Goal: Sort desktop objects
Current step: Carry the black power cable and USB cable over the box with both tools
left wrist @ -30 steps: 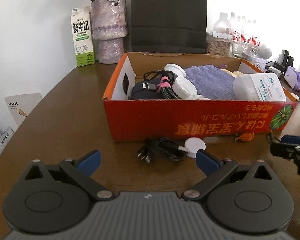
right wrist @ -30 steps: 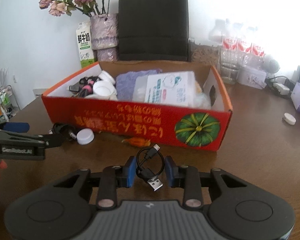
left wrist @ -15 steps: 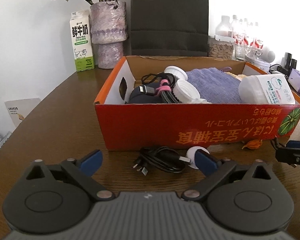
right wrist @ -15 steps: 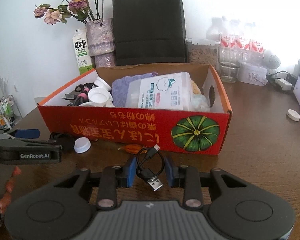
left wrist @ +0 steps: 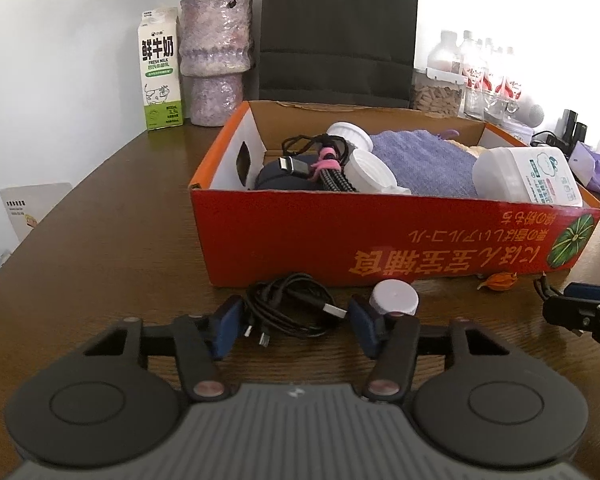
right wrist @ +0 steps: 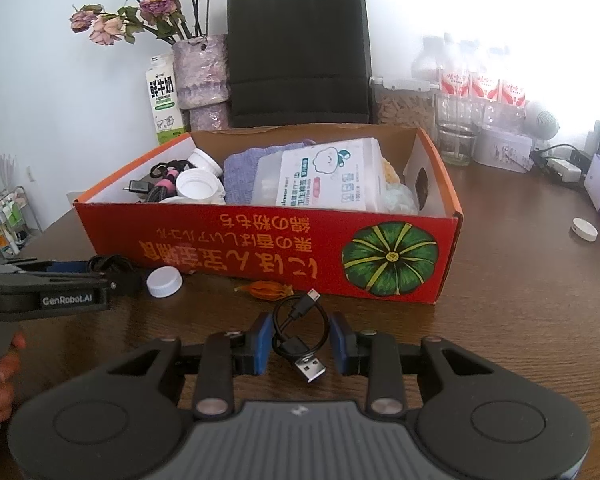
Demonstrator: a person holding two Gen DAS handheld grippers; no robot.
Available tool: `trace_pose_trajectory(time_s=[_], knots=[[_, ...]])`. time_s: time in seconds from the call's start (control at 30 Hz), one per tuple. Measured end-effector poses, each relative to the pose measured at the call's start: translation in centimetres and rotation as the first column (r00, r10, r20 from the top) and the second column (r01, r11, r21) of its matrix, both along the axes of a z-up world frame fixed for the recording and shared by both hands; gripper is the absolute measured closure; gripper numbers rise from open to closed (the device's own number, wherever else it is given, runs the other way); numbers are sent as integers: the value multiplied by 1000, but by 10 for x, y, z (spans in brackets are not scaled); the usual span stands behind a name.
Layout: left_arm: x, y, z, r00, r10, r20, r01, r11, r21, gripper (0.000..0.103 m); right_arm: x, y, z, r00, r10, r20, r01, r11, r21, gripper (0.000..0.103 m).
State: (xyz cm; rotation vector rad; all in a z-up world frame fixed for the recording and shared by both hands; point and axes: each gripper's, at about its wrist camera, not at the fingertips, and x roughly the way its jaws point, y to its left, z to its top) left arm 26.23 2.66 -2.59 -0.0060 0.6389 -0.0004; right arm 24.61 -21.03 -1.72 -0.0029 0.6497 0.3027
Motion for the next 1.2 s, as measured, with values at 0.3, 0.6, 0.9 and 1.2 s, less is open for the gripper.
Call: trace_pose_trajectory(time_s=[0.3, 0.6, 0.9, 1.2], knots=[[-10, -1, 3, 1000, 1, 18, -1, 1000, -5, 48, -7, 1, 1, 1000, 1, 20, -1, 1000, 1, 73], [-34, 0, 28, 996, -3, 88, 7, 999, -43, 48, -21, -2, 19, 997, 9, 72, -12, 999, 37, 73], [-27, -13, 92, 971, -49, 233, 59, 998, -38, 48, -17, -5, 76, 982, 20, 189, -28, 999, 42, 73], [27, -24, 118, 960, -8, 281, 33, 996, -85, 48, 40, 2, 109, 970, -12, 243, -1, 999, 55, 73]])
